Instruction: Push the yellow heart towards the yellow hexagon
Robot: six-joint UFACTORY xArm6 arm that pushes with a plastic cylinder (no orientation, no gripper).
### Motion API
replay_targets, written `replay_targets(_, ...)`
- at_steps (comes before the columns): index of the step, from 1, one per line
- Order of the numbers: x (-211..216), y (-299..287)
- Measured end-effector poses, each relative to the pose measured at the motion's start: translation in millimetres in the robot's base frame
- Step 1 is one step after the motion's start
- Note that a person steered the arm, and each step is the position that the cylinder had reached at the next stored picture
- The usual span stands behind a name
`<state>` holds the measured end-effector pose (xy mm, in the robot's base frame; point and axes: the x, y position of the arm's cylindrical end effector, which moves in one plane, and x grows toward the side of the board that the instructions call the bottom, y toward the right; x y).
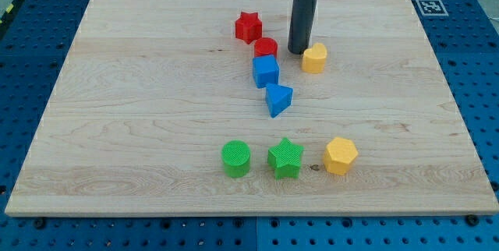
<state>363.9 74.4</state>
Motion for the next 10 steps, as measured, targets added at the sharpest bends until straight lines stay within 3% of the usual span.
replay_targets(2,3,47)
replay_targets(5,15,34)
replay_targets(10,76,23)
